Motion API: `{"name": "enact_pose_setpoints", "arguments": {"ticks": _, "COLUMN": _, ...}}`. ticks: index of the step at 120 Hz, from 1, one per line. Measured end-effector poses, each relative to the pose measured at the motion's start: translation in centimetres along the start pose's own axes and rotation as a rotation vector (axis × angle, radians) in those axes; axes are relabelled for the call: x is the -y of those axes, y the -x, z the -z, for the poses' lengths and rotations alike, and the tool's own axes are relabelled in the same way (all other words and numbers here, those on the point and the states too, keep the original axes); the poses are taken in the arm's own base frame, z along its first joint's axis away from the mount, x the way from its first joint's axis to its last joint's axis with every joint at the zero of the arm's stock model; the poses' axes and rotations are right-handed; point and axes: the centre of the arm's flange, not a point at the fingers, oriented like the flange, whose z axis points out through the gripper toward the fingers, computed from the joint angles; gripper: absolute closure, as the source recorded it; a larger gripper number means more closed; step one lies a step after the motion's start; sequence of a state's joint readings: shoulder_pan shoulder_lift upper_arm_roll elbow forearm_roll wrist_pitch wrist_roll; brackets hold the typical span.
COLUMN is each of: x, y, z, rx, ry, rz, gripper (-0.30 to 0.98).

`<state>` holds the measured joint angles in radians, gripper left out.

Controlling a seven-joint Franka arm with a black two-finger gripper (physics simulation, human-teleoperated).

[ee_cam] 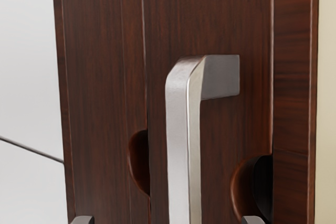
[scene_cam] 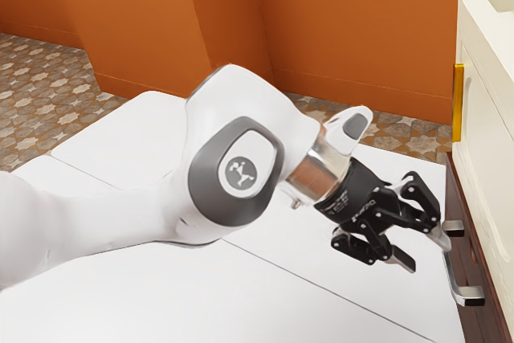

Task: Pull the drawer handle with one arm to open the drawer

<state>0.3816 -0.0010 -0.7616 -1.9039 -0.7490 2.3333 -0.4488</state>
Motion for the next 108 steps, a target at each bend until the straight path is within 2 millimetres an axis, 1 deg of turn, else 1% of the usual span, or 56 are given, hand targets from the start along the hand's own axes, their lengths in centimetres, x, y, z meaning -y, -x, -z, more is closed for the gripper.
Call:
{"name": "enact_pose_setpoints", "arguments": {"ticks": 18, "x": -0.2, "y": -0.5, "z": -1.0, "rx": 0.002, "ry": 0.001, "rz": -0.011, "gripper": 0.40}}
{"name": "enact_pose_setpoints", "arguments": {"ticks": 45, "x": 0.2, "y": -0.8, "z": -1.3, "rx": -0.019, "ry": -0.024, "rz": -0.035, "gripper": 0.48}}
{"name": "enact_pose_setpoints", "arguments": {"ticks": 66, "x": 0.0, "y": 0.0, "z": -2.2, "rx": -0.047, "ry": -0.117, "rz": -0.115, "gripper": 0.53}}
{"name": "enact_pose_setpoints", "arguments": {"ticks": 88, "x": -0.2, "y": 0.3, "z": -1.8, "rx": -0.064, "ry": -0.146, "rz": -0.123, "gripper": 0.59}}
{"name": "enact_pose_setpoints", "arguments": {"ticks": 108, "x": -0.1, "y": 0.6, "z": -1.3, "rx": -0.067, "ry": -0.167, "rz": -0.075, "gripper": 0.62}}
